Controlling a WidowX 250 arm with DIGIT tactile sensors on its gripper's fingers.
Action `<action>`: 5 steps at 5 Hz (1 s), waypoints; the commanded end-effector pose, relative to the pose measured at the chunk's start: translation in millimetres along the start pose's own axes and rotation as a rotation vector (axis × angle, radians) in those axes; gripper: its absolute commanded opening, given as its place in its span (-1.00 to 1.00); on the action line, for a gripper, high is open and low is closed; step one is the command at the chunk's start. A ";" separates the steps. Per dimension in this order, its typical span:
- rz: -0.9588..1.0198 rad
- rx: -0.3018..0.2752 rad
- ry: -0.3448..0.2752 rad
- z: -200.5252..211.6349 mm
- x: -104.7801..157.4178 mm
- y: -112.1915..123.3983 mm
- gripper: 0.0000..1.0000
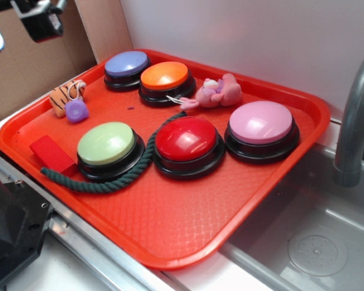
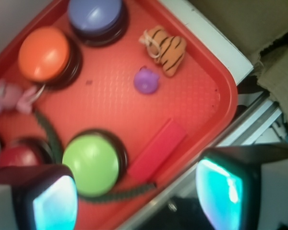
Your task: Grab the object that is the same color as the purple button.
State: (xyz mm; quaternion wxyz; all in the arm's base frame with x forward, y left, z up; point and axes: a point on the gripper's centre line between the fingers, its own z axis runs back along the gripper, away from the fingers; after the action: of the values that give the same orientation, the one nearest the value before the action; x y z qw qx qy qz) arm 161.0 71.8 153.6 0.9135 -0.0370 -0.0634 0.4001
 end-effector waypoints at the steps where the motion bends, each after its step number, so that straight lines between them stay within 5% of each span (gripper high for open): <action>1: 0.223 0.064 -0.104 -45.6 36.2 20.0 1.00; 4: 0.359 0.122 -0.167 -111.8 69.2 32.6 1.00; 5: 0.342 0.102 -0.130 -128.5 69.0 31.3 1.00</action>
State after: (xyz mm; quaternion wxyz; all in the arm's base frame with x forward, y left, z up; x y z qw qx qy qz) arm 210.6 132.8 21.3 0.8306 0.0219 -0.0804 0.5506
